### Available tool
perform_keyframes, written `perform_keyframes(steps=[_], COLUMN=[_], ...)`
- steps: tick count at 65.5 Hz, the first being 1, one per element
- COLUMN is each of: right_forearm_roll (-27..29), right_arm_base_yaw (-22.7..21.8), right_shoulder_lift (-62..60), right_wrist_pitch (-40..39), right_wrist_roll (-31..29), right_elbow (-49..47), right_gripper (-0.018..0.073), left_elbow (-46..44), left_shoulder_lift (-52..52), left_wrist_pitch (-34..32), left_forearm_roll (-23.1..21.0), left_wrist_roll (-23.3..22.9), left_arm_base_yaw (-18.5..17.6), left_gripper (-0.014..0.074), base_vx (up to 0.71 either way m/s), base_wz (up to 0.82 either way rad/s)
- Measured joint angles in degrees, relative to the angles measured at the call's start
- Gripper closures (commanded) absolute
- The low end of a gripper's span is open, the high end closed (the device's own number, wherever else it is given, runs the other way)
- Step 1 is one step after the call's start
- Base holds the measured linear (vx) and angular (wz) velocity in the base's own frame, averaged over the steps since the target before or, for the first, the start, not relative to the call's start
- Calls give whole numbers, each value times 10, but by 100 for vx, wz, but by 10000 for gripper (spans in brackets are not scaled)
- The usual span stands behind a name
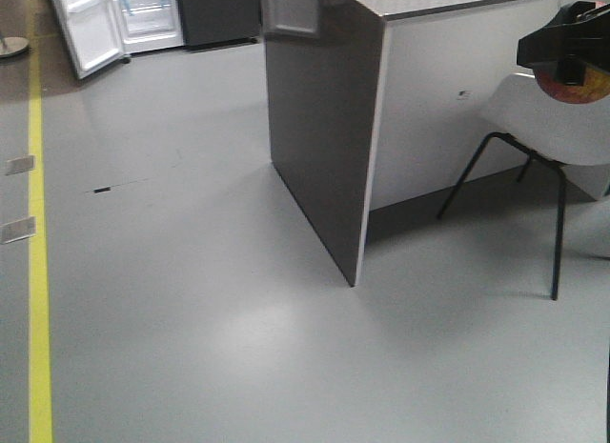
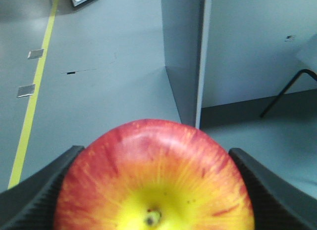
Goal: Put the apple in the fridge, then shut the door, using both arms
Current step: 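Drive the base away from the counter toward the open fridge, holding apple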
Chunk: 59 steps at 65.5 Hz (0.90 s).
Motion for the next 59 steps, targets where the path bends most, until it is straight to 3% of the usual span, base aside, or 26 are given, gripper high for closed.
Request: perform_keyframes(steps=[59], right_forearm_roll=[0], right_arm_base_yaw=[0], right_shoulder_lift=[0], right_wrist_pitch=[0], right_wrist_roll=[0], right_elbow=[0], right_gripper=[419], left_elbow=[0], left_shoulder_lift=[0], left_wrist_pitch=[0], left_forearm_roll=[0], left_wrist_roll=[0], left_arm_base_yaw=[0], left_gripper=[604], base_vx=[6], base_wz=[30])
